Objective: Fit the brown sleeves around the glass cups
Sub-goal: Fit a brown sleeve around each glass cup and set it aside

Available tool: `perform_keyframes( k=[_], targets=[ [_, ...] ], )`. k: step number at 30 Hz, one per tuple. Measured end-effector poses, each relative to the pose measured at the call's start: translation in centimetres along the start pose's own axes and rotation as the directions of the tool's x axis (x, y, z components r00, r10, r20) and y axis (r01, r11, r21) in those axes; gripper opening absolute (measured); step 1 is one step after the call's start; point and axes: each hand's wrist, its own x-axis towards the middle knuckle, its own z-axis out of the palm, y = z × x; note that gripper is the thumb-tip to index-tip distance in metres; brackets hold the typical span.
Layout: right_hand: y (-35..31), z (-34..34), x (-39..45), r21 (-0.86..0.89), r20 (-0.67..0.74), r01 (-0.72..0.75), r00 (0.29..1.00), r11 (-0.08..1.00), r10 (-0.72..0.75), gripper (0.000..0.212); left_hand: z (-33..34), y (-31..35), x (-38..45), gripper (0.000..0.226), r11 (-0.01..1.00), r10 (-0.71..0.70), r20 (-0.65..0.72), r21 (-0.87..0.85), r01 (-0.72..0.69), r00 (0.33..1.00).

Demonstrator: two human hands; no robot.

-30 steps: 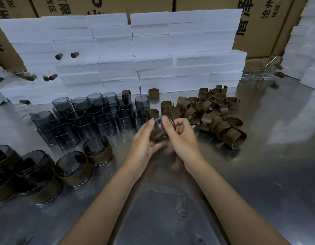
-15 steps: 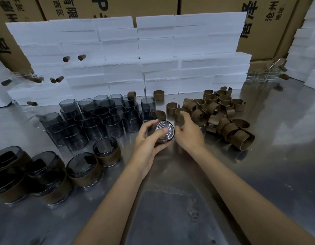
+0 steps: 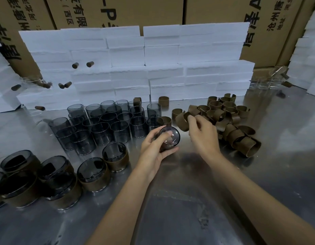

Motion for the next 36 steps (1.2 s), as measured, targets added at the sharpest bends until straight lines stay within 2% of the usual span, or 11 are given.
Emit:
perform_keyframes(
  k=[3, 7, 16, 19, 21, 23, 25, 27, 29, 33, 36],
  targets=[
    [-0.6, -1.3, -2.4, -0.112, 0.068, 0.186, 0.981, 0.976, -0.179, 0.020, 0.2, 0.2, -0.3, 0.050, 0.999, -0.018, 0.045, 0.027, 0.016, 0.999],
    [-1.6, -1.5, -4.4, -0.374, 0.200, 0.439, 0.898, 0.817, -0.392, 0.011, 0.2, 0.4, -0.8, 0.061, 0.990, 0.001, 0.105, 0.141, -0.016, 0.995],
    [-2.6, -2.0, -5.0, -0.380, 0.306, 0.485, 0.869, 0.787, -0.388, 0.015, 0.5, 0.6, -1.1, 0.066, 0.989, -0.038, 0.121, 0.146, 0.020, 0.992],
    [-2.8, -2.2, -4.8, -0.255, 0.301, 0.363, 0.911, 0.896, -0.283, 0.016, 0.5, 0.6, -1.2, 0.064, 0.993, -0.017, 0.121, 0.121, 0.002, 0.993],
    [-3.0, -2.7, -4.1, 0.058, 0.182, 0.166, 0.968, 0.984, -0.174, 0.019, 0.5, 0.5, -1.1, 0.063, 0.993, -0.009, 0.107, 0.115, -0.003, 0.994],
    [-3.4, -3.0, -3.1, 0.300, 0.085, 0.030, 0.995, 0.953, -0.058, 0.017, 0.5, 0.3, -0.9, 0.060, 0.992, -0.015, 0.089, 0.125, 0.004, 0.996],
    [-3.7, -2.5, -2.1, 0.305, 0.207, -0.139, 0.975, 0.942, 0.077, 0.016, 0.4, 0.3, -0.7, 0.057, 0.990, -0.017, 0.098, 0.142, 0.003, 0.995],
    [-3.6, -1.6, -2.1, 0.205, 0.426, -0.311, 0.882, 0.928, 0.201, 0.054, 0.4, 0.2, -0.7, 0.058, 0.989, -0.019, 0.131, 0.150, -0.001, 0.991],
    [-3.2, -0.8, -2.3, 0.161, 0.553, -0.421, 0.788, 0.893, 0.272, 0.067, 0.2, 0.3, -0.7, 0.061, 0.991, -0.019, 0.144, 0.137, -0.001, 0.989],
    [-2.4, -0.5, -2.1, 0.168, 0.514, -0.367, 0.825, 0.915, 0.237, 0.056, 0.1, 0.5, -0.8, 0.068, 0.992, -0.025, 0.148, 0.130, 0.006, 0.989],
    [-1.4, 0.2, -1.9, 0.230, 0.384, -0.352, 0.890, 0.907, 0.248, 0.065, 0.3, 0.4, -0.8, 0.064, 0.989, -0.036, 0.141, 0.148, 0.015, 0.989]
  ],
)
